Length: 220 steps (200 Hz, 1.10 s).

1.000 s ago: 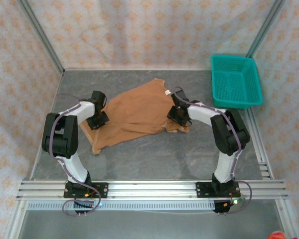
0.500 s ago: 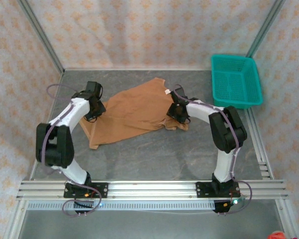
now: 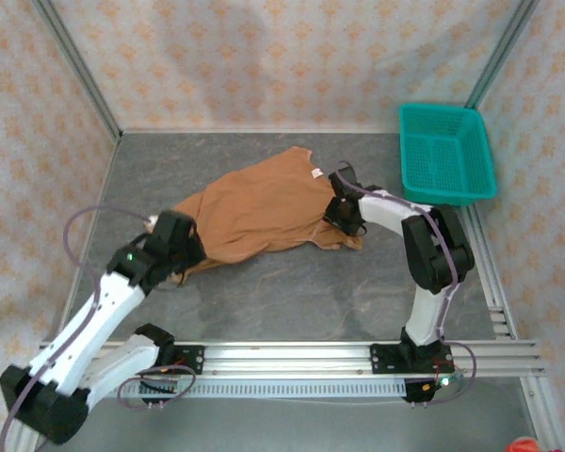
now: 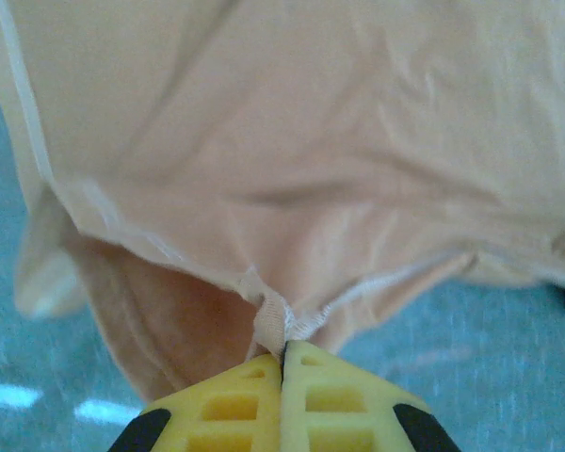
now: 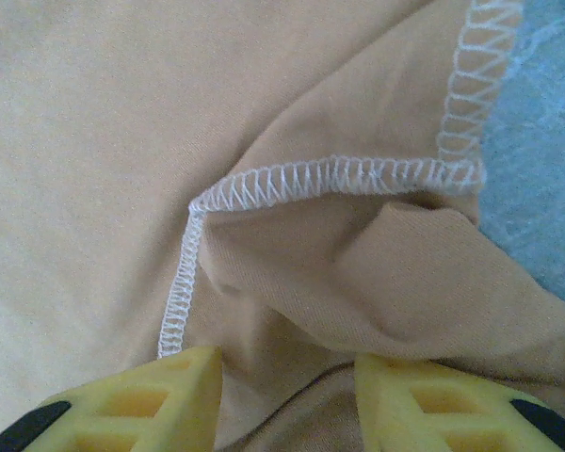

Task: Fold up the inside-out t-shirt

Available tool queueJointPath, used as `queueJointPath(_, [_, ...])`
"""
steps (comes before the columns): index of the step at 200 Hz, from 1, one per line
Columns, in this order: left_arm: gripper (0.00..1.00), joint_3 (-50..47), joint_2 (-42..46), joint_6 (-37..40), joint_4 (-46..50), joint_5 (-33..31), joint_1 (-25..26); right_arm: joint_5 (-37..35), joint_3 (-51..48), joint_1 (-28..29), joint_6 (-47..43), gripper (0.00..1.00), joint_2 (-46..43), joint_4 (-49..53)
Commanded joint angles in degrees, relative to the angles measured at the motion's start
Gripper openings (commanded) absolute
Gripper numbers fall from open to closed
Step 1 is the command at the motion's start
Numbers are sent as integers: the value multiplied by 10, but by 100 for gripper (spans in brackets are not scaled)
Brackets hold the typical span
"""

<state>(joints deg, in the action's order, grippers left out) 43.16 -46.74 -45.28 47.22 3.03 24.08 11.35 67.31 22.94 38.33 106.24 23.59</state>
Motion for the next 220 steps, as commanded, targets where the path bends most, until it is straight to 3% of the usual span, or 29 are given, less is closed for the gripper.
queueJointPath(1, [0,-65,69,-75,26,26,42,-14,-14,-2,-6,42,-25,17])
queueJointPath(6, [1,-74,83,-74,30,29,46,-15,-14,-2,-7,42,-26,18])
queueJointPath(24, [30,-70,113,-61,67,13,47,-14,-11,-2,-6,42,-30,21])
queueJointPath(49, [53,12,96,-28,119,-76,47,-16,0,2,-3,42,-43,34])
queueJointPath(60, [58,47,72,-13,121,-114,46,-19,3,9,-1,42,-52,41])
queueJointPath(109, [61,129,-126,46,-6,-172,35,0,-19,42,30,44,-65,22])
queueJointPath(162, [59,221,-418,81,-95,-69,-84,-19,-54,21,48,45,-16,5])
queueJointPath(190, [58,266,-539,93,-111,-67,-143,-33,-53,-13,27,45,24,-2])
queueJointPath(220, [57,304,-637,93,-119,-54,-197,-58,21,-39,-10,45,90,15])
